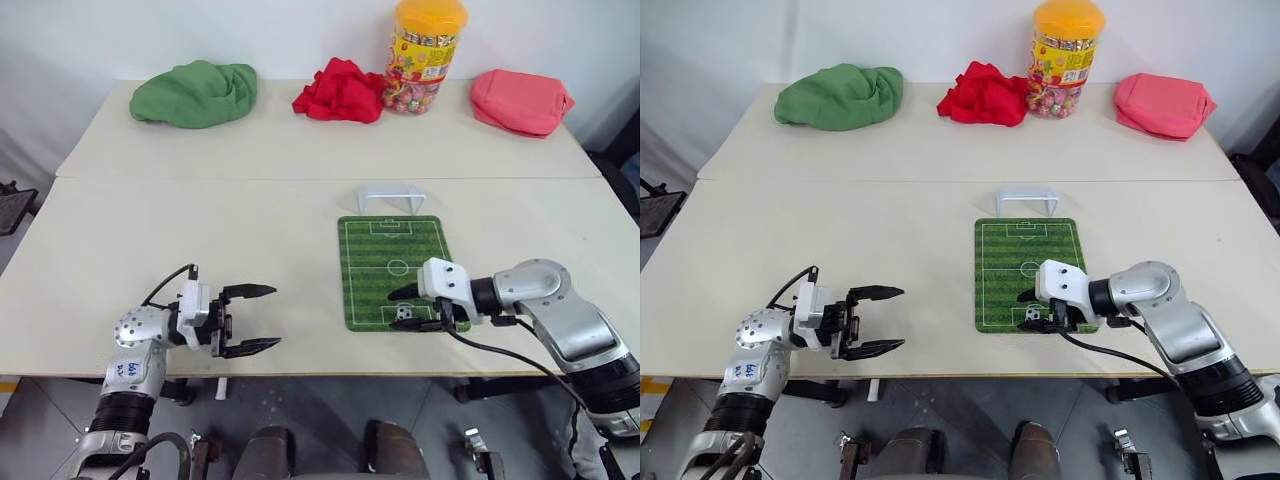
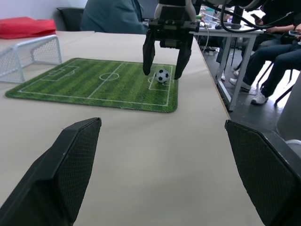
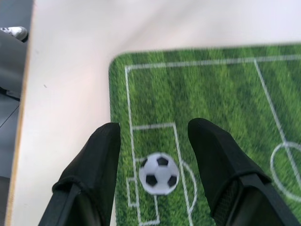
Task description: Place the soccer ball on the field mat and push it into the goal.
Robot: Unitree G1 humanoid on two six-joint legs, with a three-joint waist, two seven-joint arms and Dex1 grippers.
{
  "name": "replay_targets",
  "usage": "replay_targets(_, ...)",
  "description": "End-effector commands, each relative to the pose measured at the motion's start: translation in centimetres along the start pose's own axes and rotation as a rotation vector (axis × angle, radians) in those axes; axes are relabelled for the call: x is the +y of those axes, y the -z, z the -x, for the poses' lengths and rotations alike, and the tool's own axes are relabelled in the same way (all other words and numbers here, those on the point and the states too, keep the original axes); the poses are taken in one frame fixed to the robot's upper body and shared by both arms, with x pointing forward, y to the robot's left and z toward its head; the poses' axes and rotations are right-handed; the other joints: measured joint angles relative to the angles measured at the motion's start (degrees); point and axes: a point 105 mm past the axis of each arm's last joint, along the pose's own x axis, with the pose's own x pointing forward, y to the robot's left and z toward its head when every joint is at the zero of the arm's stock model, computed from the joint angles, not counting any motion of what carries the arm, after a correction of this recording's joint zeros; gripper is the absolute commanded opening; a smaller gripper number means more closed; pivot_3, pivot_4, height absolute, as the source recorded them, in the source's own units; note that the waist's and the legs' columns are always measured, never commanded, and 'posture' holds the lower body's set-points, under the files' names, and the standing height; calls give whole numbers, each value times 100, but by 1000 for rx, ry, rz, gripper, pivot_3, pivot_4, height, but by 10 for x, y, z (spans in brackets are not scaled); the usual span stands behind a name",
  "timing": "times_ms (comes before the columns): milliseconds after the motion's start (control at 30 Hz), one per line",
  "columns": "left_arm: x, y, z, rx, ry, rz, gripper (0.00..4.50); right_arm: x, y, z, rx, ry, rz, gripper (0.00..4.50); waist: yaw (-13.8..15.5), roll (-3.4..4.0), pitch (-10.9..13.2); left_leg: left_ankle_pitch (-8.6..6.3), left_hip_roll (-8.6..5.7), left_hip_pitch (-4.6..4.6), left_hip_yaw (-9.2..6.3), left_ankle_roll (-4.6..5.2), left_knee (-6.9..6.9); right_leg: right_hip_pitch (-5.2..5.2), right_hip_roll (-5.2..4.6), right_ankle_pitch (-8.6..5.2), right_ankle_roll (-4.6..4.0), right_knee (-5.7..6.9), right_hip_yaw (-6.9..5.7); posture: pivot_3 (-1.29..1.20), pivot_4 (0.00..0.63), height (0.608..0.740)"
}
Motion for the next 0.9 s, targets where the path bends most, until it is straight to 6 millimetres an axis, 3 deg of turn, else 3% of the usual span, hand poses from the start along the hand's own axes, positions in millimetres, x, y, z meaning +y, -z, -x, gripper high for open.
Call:
replay_targets(33,2,-2,-2,-11,2,-19,4500,-9,-25,18,-33,42,69,2501,0,-1,1,0,0,0,0,1,0,0,0,0,0,0,0,0,150,740)
replay_targets(100,2,-2,-2,-11,3,-22,4500,-12,-31,23,-51,70,70,2501,0,-1,1,0,0,-1,0,0,1,-1,0,0,0,0,0,0,150,740)
replay_targets(200,2,-2,-2,-17,17,-24,4500,-11,-35,40,-86,108,62,1926,17,-3,2,-1,0,-2,-2,0,1,-1,0,0,0,0,0,0,150,740)
replay_targets(367,2,-3,-3,-22,43,-26,4500,7,-14,46,-29,88,36,187,89,-6,3,-10,0,-2,1,4,8,2,0,0,0,-2,-1,0,150,740)
replay_targets(400,2,-4,-3,-22,49,-26,4500,10,-11,46,-26,81,26,52,92,-6,3,-10,0,-2,1,4,9,3,0,0,0,-2,-1,0,150,740)
replay_targets(533,-1,-3,-3,-15,94,-17,4500,28,8,36,-40,6,-31,52,82,-7,4,-11,1,-2,3,6,16,5,0,0,0,-1,-1,0,150,740)
replay_targets(900,-3,-7,0,-9,91,-19,4500,26,17,12,-84,-63,-18,52,68,-9,5,-12,1,-1,1,6,18,7,0,0,0,0,-1,0,150,740)
